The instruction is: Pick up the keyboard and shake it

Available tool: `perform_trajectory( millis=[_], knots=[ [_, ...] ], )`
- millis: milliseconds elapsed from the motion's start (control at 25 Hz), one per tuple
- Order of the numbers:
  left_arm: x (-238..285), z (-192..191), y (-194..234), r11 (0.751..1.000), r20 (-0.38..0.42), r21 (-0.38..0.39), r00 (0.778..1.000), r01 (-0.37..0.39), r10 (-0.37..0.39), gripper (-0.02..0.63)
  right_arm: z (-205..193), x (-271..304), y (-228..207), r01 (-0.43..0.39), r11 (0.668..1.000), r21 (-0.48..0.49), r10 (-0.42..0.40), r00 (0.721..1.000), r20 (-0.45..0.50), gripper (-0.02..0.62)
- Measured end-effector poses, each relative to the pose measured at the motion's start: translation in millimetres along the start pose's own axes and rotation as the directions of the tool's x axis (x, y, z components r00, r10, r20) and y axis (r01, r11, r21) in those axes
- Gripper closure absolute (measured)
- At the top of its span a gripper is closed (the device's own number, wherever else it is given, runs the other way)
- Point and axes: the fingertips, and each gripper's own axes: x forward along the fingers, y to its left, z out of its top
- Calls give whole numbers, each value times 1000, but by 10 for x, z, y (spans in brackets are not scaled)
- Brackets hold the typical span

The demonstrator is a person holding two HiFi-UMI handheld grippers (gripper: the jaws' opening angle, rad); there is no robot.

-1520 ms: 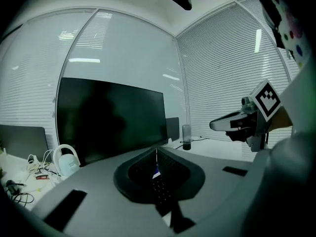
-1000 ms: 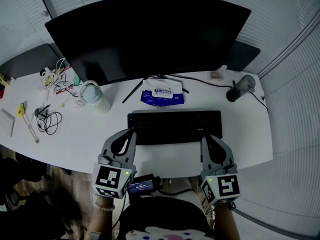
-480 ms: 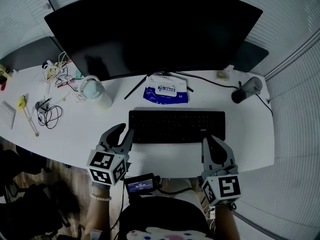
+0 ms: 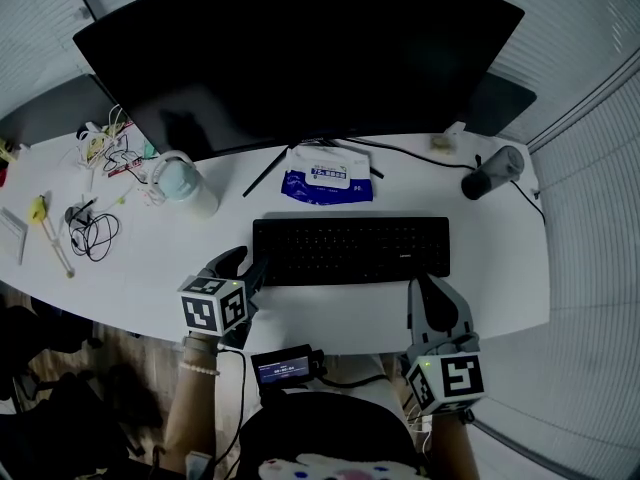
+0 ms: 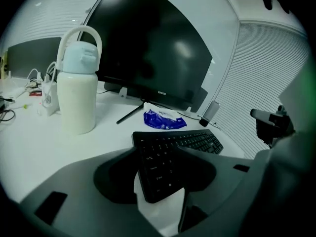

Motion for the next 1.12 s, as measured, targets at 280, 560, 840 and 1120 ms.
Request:
perform_trajectory(
  millis=[280, 560, 840, 1120],
  knots=[
    [183, -155, 117, 998, -58, -67, 998, 14, -18, 391, -26, -33, -87, 31, 1000, 3, -31, 999, -13, 552],
    [274, -281, 136, 994, -122, -99, 991, 34, -46, 376, -39, -10, -129, 42, 999, 9, -41, 999, -21, 552],
    [299, -319, 144, 991, -142, -126, 987, 52, -70, 371, -110, -3, -181, 51, 998, 21, -51, 998, -37, 552],
    [332, -332, 113, 988, -161, -136, 983, 71, -93, 405, -143, 0, -232, 57, 998, 32, -56, 998, -42, 552]
  ],
)
